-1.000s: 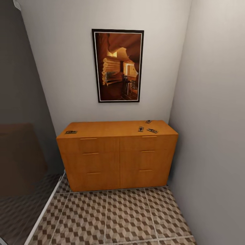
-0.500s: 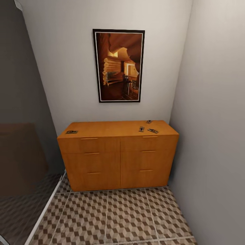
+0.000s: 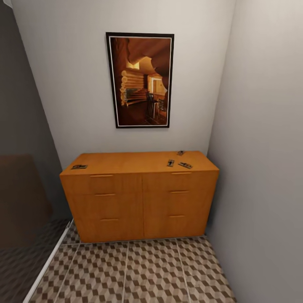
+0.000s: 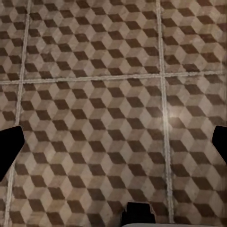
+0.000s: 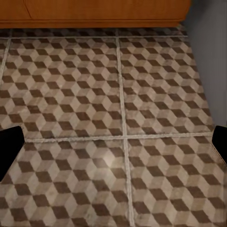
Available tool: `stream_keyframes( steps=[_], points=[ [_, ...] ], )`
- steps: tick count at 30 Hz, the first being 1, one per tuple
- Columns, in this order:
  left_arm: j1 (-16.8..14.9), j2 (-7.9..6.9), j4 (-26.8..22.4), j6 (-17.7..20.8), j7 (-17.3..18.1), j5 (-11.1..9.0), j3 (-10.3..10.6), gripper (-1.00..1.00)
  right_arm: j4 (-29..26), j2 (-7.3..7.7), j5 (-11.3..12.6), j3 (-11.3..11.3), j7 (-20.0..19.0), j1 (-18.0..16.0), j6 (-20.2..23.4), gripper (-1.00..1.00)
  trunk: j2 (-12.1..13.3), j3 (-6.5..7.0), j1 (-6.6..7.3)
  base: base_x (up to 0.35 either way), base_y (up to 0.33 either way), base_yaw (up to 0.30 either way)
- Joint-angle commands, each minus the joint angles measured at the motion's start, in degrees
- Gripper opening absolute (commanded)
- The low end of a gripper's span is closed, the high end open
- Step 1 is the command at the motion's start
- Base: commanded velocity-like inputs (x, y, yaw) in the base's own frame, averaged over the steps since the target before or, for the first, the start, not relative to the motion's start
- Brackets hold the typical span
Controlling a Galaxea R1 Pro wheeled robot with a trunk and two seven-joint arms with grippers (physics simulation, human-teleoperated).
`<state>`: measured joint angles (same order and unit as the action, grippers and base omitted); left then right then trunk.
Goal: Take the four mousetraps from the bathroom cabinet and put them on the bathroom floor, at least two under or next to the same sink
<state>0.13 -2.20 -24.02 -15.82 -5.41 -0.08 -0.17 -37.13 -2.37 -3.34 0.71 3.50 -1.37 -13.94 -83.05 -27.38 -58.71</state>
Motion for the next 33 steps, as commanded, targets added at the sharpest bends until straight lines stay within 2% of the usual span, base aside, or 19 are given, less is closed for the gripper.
stream_keyframes(
  steps=[1, 9, 22, 33],
  points=[
    [0.0, 0.0, -0.1, -0.1, -0.1, 0.0, 0.0, 1.0, 0.0, 0.0, -0.4, 0.1, 0.4, 0.0, -0.1, 1.0, 0.0, -0.05, -0.02, 0.225, -0.164, 0.0],
    [0.0, 0.0, -0.1, -0.1, -0.1, 0.0, 0.0, 1.0, 0.0, 0.06, -0.4, 0.1, 0.4, 0.0, -0.1, 1.0, 0.0, -0.05, -0.02, 0.229, -0.124, 0.0],
    [0.0, 0.0, -0.1, -0.1, -0.1, 0.0, -0.1, 1.0, 0.1, 0.11, -0.4, 0.1, 0.4, 0.0, -0.1, 1.0, 0.0, -0.05, -0.02, 0.17, -0.02, 0.0],
    [0.0, 0.0, -0.1, -0.2, -0.1, -0.1, -0.1, 1.0, 1.2, 0.17, -0.4, 0.1, 0.4, 0.0, -0.1, 1.0, 0.0, -0.05, -0.02, 0.085, 0.123, 0.0]
  ],
)
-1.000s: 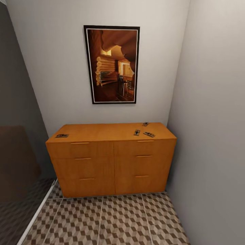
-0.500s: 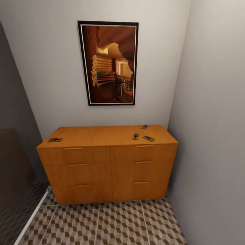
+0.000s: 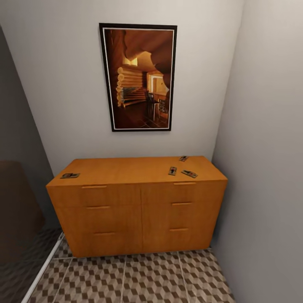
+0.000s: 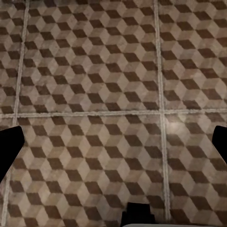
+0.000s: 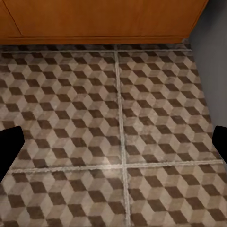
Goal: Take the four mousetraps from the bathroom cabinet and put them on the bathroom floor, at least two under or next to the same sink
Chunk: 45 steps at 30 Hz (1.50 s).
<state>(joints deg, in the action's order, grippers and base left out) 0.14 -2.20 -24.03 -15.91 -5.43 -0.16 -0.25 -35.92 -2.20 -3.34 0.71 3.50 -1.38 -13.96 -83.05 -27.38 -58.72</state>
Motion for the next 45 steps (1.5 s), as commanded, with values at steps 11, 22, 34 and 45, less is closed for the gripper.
stream_keyframes(
  steps=[11, 22, 34, 45],
  points=[
    [0.0, 0.0, -0.1, -0.1, -0.1, 0.0, 0.1, 1.0, 0.3, -0.08, -0.4, 0.1, 0.4, 0.0, -0.1, 1.0, 0.0, -0.05, 0.0, 0.012, 0.165, 0.0],
    [0.0, 0.0, -0.1, -0.1, -0.1, 0.0, 0.1, 1.0, 0.4, -0.08, -0.6, 0.2, 0.4, 0.0, -0.1, 1.0, 0.0, -0.05, 0.0, 0.001, 0.013, 0.0],
    [0.0, 0.0, 0.0, -0.1, -0.1, 0.0, 0.1, 1.0, 0.4, -0.09, -1.4, 0.1, 0.4, 0.0, -0.1, 1.0, 0.0, -0.05, 0.0, 0.0, 0.0, 0.0],
    [0.0, 0.0, 0.0, -0.1, -0.1, 0.0, 0.1, 1.0, 0.4, -0.17, -1.5, 0.1, 0.4, 0.0, -0.1, 1.0, 0.0, -0.05, 0.0, 0.0, 0.0, 0.0]
  ],
)
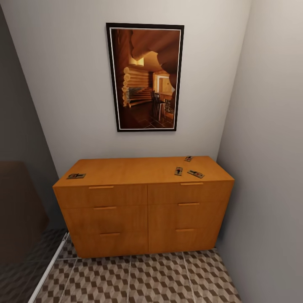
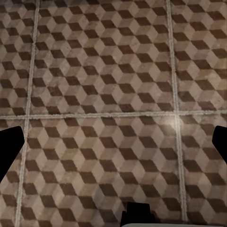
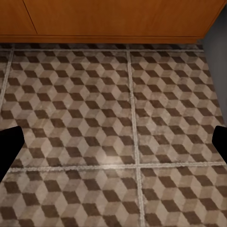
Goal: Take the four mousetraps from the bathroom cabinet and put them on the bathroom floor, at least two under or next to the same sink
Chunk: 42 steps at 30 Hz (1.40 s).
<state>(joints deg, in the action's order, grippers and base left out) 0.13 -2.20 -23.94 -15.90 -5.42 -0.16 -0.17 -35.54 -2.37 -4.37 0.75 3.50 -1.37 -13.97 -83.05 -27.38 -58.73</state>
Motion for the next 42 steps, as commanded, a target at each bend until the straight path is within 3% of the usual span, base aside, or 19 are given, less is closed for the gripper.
stream_keyframes(
  steps=[1, 27, 36, 42],
  points=[
    [0.0, 0.0, -0.1, -0.1, -0.1, 0.0, 0.0, 1.0, 0.0, 0.0, -0.5, 0.1, 0.4, 0.0, -0.1, 1.0, 0.0, -0.05, 0.0, 0.0, 0.0, 0.0],
    [0.0, 0.02, 0.7, -0.1, -0.1, 0.0, 0.1, 1.0, 0.0, 0.0, -0.5, 0.0, 0.4, 0.0, -0.1, 1.0, 0.0, -0.05, 0.0, 0.0, 0.0, 0.0],
    [0.0, 0.83, 3.8, 0.1, -0.3, 0.2, 0.2, 1.0, 0.3, 0.1, -0.5, -0.1, 0.4, 0.0, -0.2, 1.0, 0.0, -0.05, 0.0, 0.0, 0.0, 0.0],
    [0.0, 0.89, 10.6, 0.1, -0.4, 0.3, 0.2, 1.0, -0.1, 0.18, -0.7, -0.3, 0.8, 0.0, -0.2, 1.0, 0.0, -0.05, 0.0, 0.0, 0.0, 0.0]
  ],
)
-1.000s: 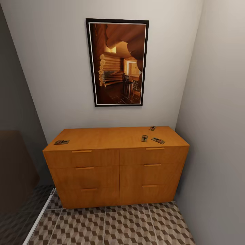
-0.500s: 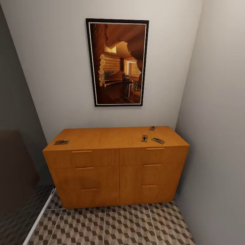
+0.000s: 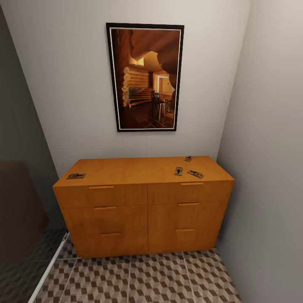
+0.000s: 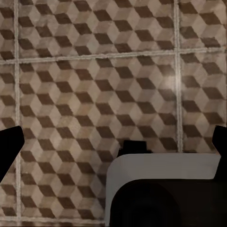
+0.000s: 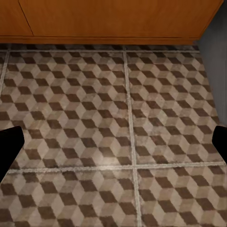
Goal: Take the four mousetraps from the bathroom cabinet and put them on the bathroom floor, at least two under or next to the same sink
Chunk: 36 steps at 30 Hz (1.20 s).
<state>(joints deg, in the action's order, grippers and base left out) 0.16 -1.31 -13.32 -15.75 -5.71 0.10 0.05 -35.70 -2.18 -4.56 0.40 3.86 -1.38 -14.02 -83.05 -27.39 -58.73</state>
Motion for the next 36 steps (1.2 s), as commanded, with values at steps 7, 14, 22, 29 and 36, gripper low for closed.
stream_keyframes(
  steps=[7, 14, 22, 29, 36],
  points=[
    [0.0, -0.35, 6.0, -0.3, -0.1, 0.2, 0.1, 1.0, -8.7, -0.04, -0.6, -0.1, 4.0, 0.0, 0.6, 1.0, 0.0, -0.05, 0.0, 0.0, 0.0, 0.0],
    [0.0, -0.57, 7.0, -4.3, 0.0, 0.0, 0.1, 1.0, -24.1, -0.31, -1.4, 0.1, 9.0, 0.0, 11.4, 1.0, 0.0, -0.05, 0.0, 0.0, 0.0, 0.0],
    [0.0, -0.61, 8.5, -6.8, 0.0, 0.0, 0.1, 1.0, -46.0, -0.29, -3.4, 0.1, 9.9, 0.0, 31.2, 1.0, 0.0, -0.05, 0.0, 0.0, 0.0, 0.0],
    [0.0, -0.57, 8.7, -7.0, 0.0, 0.0, 0.1, 1.0, -54.3, -0.41, -7.0, 0.1, 10.1, -3.7, 40.2, 1.0, 0.0, -0.05, 0.0, 0.0, 0.0, 0.0],
    [0.0, -0.52, 8.8, -7.0, 0.1, 0.0, 0.2, 1.0, -55.4, -0.6, -8.5, 0.1, 10.1, -15.0, 51.4, 1.0, 0.0, -0.05, 0.0, 0.0, 0.0, 0.0]
  ],
)
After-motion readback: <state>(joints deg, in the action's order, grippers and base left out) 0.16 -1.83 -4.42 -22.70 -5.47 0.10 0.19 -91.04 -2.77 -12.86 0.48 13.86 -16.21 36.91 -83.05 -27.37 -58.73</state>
